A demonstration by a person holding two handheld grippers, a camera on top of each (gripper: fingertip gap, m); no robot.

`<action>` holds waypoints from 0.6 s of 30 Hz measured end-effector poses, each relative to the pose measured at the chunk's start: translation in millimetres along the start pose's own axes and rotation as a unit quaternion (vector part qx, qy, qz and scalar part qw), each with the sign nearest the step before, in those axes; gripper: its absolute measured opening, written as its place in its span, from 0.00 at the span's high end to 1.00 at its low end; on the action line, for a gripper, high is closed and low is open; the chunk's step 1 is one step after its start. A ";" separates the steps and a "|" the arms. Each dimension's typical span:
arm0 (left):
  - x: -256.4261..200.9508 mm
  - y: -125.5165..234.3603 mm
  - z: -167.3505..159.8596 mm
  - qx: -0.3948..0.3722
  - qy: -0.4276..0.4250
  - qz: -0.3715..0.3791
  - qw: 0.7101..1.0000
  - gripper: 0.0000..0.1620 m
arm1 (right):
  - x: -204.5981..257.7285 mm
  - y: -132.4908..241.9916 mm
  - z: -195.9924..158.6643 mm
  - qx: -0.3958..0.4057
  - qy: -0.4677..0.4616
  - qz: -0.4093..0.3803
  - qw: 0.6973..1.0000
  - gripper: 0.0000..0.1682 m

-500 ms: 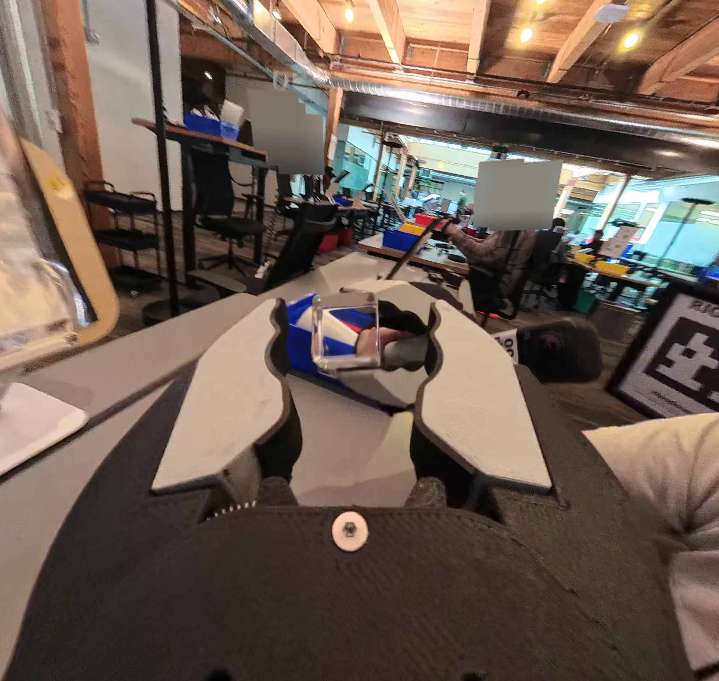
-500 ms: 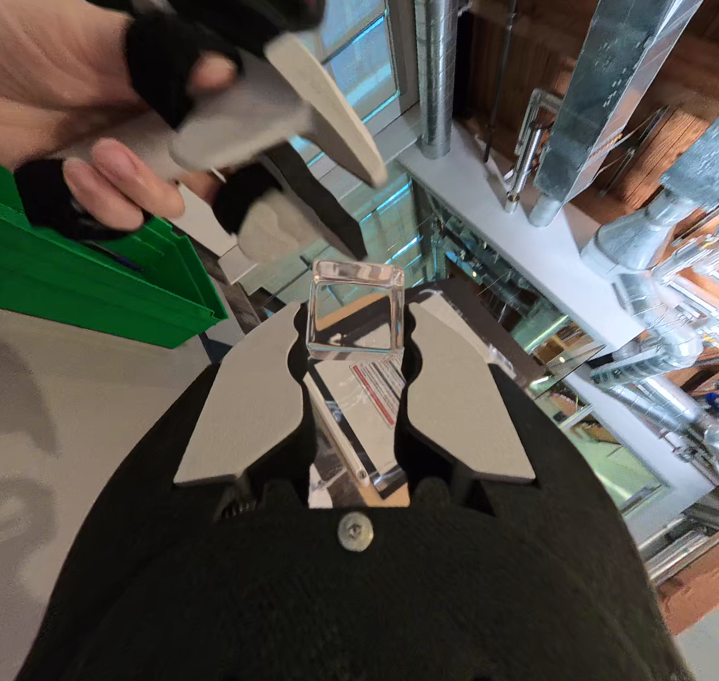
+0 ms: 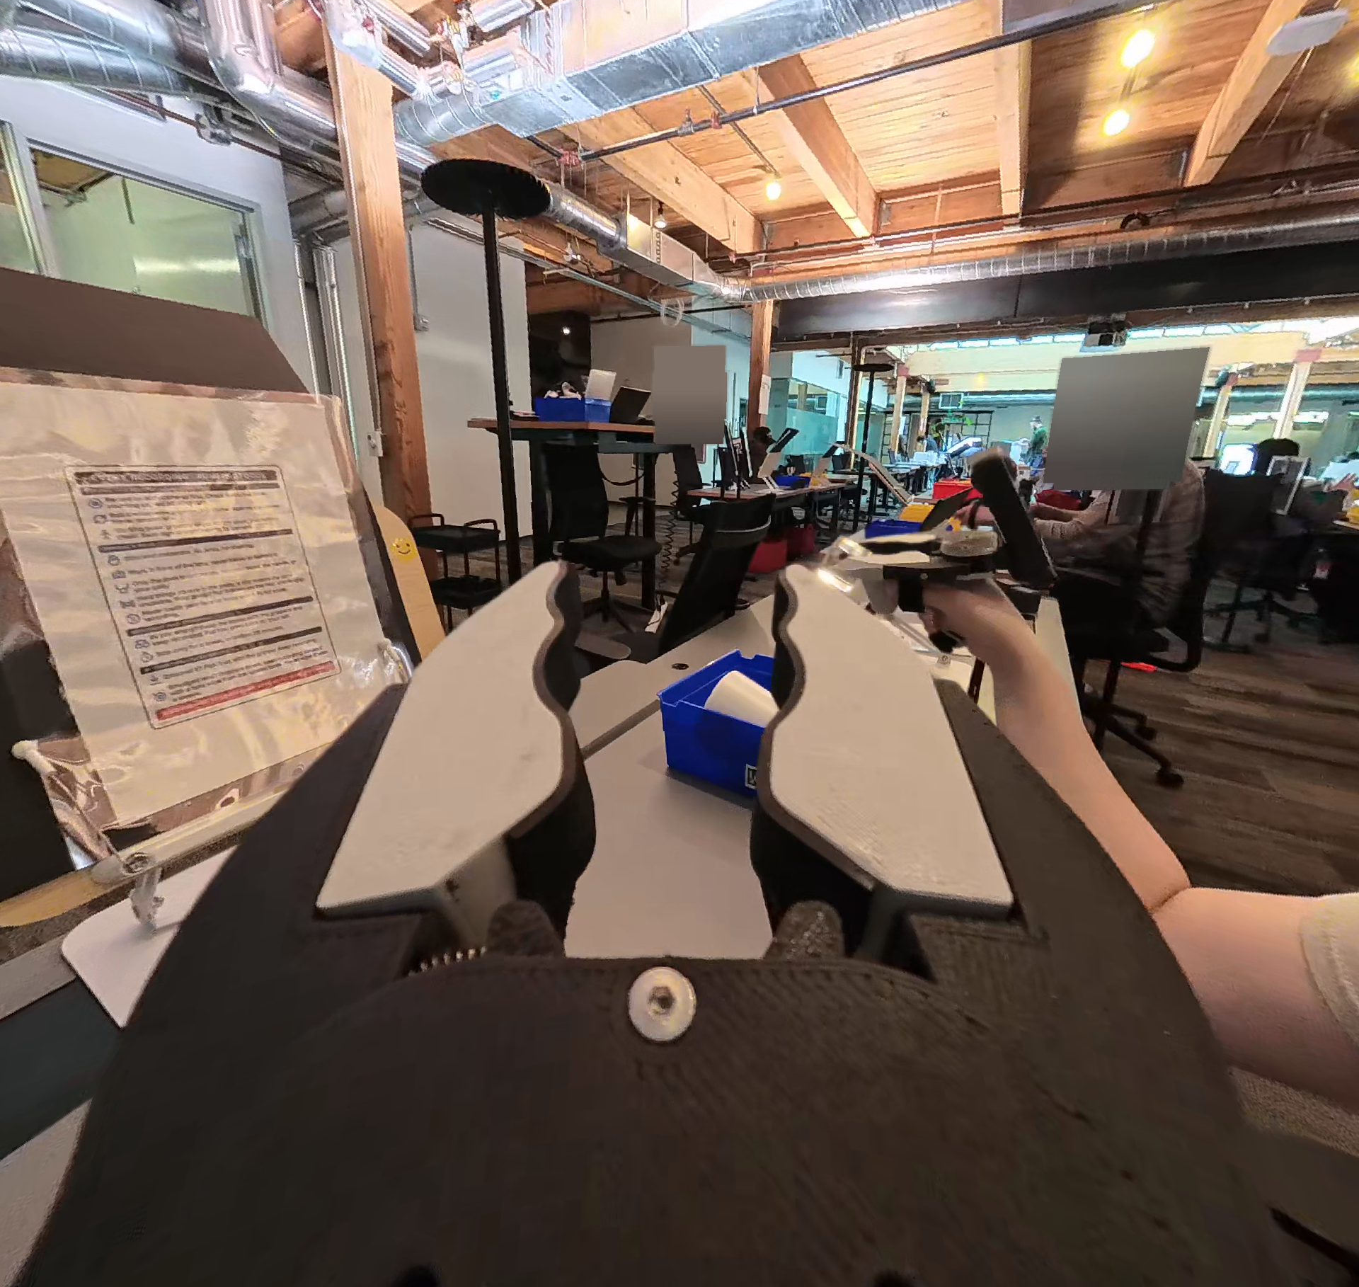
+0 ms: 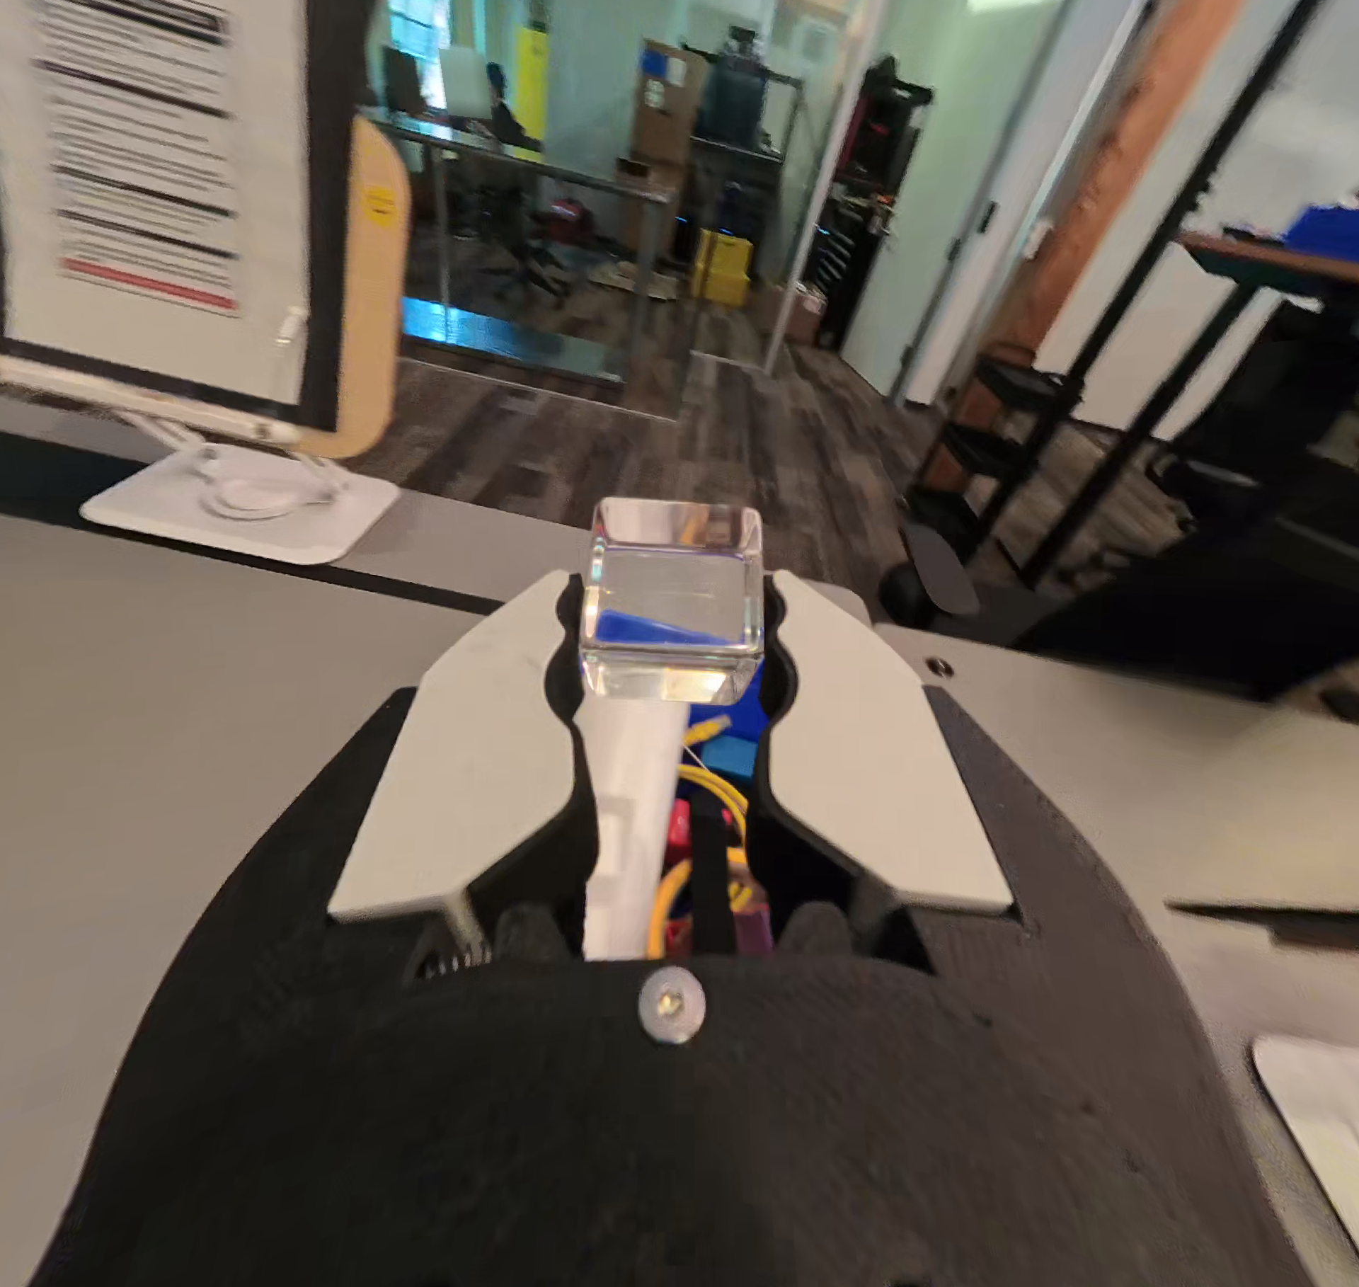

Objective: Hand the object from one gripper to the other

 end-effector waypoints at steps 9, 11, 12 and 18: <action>-3.3 -6.0 -10.4 0.026 -0.002 -0.004 1.000 0.71 | -65.5 -59.7 -95.1 0.090 -0.158 -0.055 0.982 0.72; -6.2 -9.4 -16.6 0.044 -0.003 -0.010 0.999 0.70 | -69.7 -84.4 -141.4 0.169 -0.172 -0.052 0.969 0.72; -7.5 -10.9 -19.6 0.053 -0.005 -0.012 0.999 0.71 | -69.3 -93.0 -162.0 0.214 -0.177 -0.046 0.960 0.72; -9.5 -17.6 -31.2 0.085 -0.030 -0.014 0.996 0.71 | -69.9 -117.0 -197.7 0.286 -0.155 -0.047 0.945 0.72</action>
Point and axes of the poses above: each gripper's, where its closed fingertips meet, y back along the fingers, z out of its top, x = y × z across the jaws, the point moved 3 cm from there along y, back along the fingers, and after that the axes turned 5 degrees about -y, right-handed, at the moved point
